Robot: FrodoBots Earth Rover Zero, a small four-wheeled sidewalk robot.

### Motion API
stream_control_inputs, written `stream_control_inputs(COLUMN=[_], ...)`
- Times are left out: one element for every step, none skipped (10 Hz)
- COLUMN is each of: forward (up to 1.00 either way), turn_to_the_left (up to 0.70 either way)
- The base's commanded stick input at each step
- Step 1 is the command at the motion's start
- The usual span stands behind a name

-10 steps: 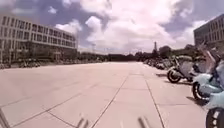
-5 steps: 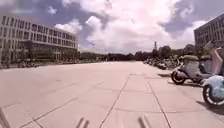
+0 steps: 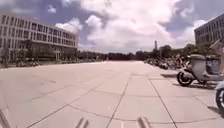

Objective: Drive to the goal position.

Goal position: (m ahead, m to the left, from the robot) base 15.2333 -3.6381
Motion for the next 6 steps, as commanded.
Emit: stream_control_inputs(forward=[0.50, 0.50, 0.50, 0.50, 0.50, 0.50], turn_to_the_left=[0.00, 0.00, 0.00, 0.00, 0.00, 0.00])
